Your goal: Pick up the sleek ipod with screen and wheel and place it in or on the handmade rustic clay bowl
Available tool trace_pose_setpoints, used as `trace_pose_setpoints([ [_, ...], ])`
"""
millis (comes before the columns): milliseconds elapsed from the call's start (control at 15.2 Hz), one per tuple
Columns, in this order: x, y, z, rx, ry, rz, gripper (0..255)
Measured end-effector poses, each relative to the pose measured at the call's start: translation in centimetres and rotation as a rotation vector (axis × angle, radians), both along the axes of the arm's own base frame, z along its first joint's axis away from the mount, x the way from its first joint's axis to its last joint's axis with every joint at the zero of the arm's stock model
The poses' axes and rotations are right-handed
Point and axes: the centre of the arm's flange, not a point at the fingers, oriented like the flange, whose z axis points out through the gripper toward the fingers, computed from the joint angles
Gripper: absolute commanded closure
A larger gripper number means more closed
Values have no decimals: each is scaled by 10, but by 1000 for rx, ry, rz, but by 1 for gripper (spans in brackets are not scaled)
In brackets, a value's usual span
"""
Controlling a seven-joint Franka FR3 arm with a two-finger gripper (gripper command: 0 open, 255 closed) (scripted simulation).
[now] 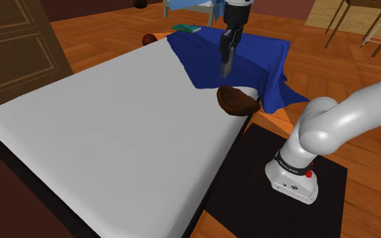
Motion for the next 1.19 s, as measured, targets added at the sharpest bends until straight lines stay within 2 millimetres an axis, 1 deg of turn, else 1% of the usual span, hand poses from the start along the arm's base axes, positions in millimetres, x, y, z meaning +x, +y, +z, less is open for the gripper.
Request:
trace_pose_setpoints([
  [66, -10, -10, 2, 0, 0, 0, 255],
  [132, -20, -15, 2, 0, 0, 0, 255],
  [198, -29, -26, 1, 0, 0, -1, 255],
  [264, -40, -34, 5, 0, -1, 0, 255],
  [330, -49, -38, 2, 0, -1, 0, 255],
  [396, -52, -40, -1, 0, 0, 0, 255],
  [1188, -57, -42, -63, 0, 1, 1, 255],
])
